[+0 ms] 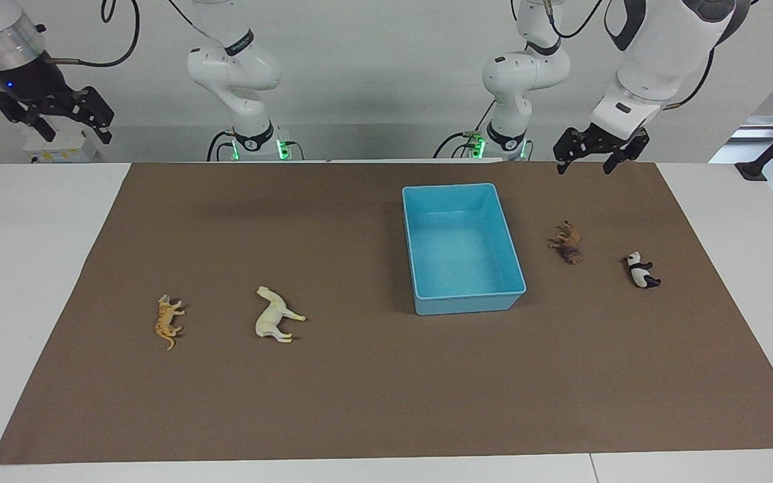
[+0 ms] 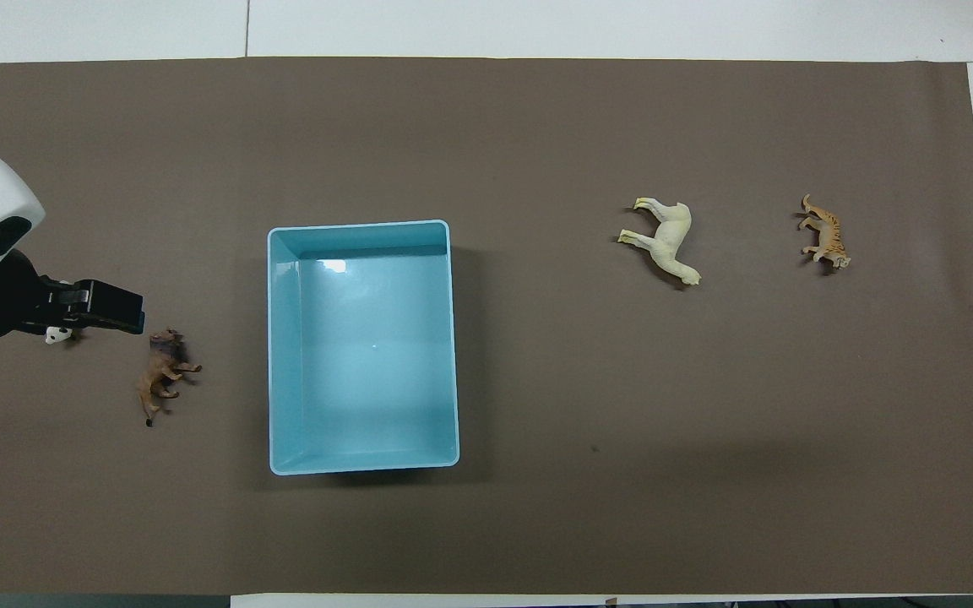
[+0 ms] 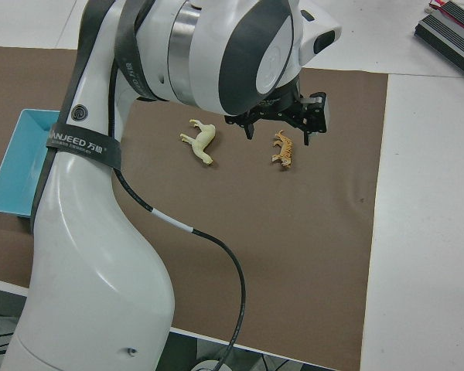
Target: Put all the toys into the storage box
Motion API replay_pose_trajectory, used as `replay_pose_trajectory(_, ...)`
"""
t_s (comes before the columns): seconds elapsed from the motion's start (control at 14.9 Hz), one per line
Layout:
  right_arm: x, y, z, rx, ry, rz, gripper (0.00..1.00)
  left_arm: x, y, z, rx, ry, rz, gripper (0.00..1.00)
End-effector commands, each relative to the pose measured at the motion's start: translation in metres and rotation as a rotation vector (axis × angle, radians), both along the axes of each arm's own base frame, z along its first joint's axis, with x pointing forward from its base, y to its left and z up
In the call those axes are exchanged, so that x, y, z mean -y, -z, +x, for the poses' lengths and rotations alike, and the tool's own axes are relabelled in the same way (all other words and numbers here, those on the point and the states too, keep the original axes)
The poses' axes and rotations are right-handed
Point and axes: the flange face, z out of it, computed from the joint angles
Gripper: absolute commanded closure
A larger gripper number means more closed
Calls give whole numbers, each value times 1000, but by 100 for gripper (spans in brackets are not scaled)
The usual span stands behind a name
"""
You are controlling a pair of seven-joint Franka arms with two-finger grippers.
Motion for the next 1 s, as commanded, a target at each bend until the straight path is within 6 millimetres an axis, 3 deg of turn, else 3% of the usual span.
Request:
replay_pose_trajectory(0.0,3,-1,-4,-3,-14,9,0,1,-4,-7,12,5,3,0)
replay_pose_trajectory(0.33,5,0,-4,-1,11,5,0,-4,-1,-5,20,21,0,0)
replay_pose_trajectory(0.54,6,3,-6,-11,4,2,0,-35,11,13,80,106,-17,0)
replay_pose_trajectory(0.67,7,8,-10,-13,-2,5,0,-46,38,27,95,115,-24,0)
replay_pose_trajectory(0.94,7,56,0,54,-17,-8,0,-73,101,31,88,206,-33,0)
